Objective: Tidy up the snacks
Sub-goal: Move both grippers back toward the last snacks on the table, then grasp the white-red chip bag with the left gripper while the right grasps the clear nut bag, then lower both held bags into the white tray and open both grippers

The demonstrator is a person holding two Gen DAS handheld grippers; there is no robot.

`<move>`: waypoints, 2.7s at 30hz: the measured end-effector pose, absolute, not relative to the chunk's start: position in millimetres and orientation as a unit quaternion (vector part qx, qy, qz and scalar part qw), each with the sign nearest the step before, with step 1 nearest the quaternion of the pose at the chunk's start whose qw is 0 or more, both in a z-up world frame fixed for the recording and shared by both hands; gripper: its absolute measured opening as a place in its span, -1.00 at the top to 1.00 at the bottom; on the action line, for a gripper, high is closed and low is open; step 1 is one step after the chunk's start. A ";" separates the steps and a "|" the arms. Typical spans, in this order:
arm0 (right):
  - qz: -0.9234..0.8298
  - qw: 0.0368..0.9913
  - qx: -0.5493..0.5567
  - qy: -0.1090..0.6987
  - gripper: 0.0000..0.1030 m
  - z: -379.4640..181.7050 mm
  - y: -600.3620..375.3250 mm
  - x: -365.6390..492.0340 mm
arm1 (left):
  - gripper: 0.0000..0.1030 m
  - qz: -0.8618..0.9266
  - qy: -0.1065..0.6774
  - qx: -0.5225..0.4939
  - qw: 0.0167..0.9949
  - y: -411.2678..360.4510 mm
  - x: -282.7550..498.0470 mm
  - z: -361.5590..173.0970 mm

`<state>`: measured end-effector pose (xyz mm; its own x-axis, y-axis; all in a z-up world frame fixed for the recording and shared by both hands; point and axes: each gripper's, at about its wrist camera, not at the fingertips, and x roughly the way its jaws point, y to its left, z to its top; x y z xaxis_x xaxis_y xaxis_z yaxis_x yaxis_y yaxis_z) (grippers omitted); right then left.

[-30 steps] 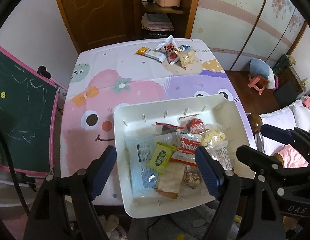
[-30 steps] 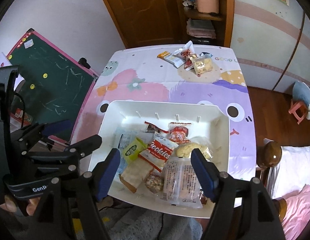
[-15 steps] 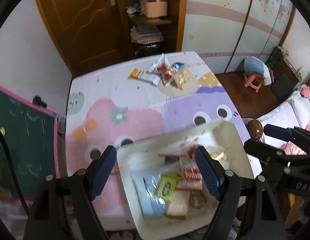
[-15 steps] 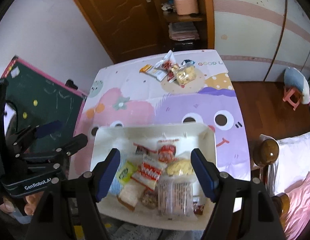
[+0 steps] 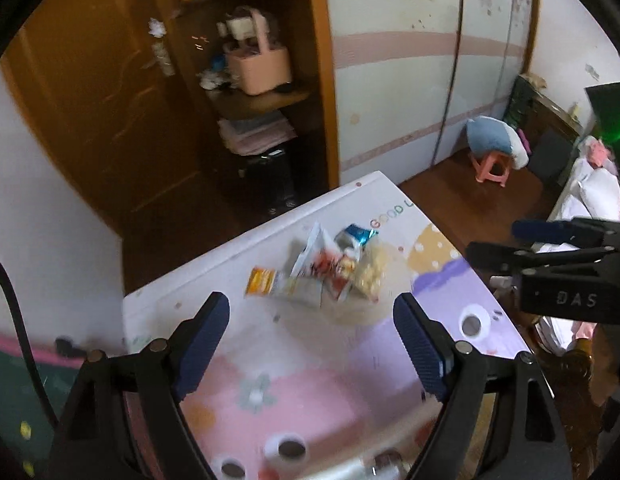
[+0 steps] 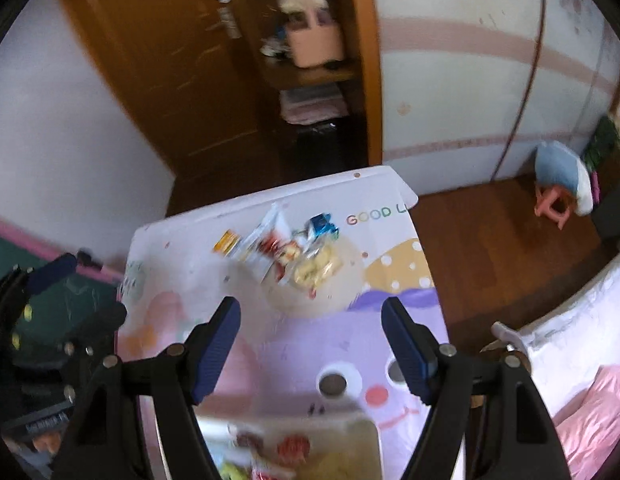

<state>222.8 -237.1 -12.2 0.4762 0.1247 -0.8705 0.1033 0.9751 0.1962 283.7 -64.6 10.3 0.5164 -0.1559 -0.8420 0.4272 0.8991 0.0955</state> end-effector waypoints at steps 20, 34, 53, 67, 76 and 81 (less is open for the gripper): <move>-0.050 0.708 0.310 0.633 -0.35 -227.9 -260.4 355.6 | -0.62 -0.125 0.588 -0.017 0.799 -41.6 425.3 -165.0; -0.013 0.710 0.249 0.658 0.16 -236.0 -253.1 309.4 | -0.61 -0.090 0.634 -0.092 0.763 -90.5 441.1 -218.2; 0.021 0.704 0.243 0.667 0.18 -218.2 -272.5 257.2 | 0.23 -0.086 0.636 -0.019 0.767 -121.2 387.4 -226.0; 0.069 0.751 0.192 0.628 0.18 -124.6 -239.4 208.7 | 0.23 -0.138 0.580 0.006 0.803 -55.1 250.9 -90.5; 0.135 0.802 0.158 0.560 0.18 -22.2 -223.0 127.5 | 0.23 -0.147 0.523 0.020 0.840 -20.8 131.8 0.2; 0.158 0.822 0.127 0.532 0.18 5.8 -217.6 73.8 | 0.23 -0.147 0.503 0.036 0.851 -19.1 74.7 18.5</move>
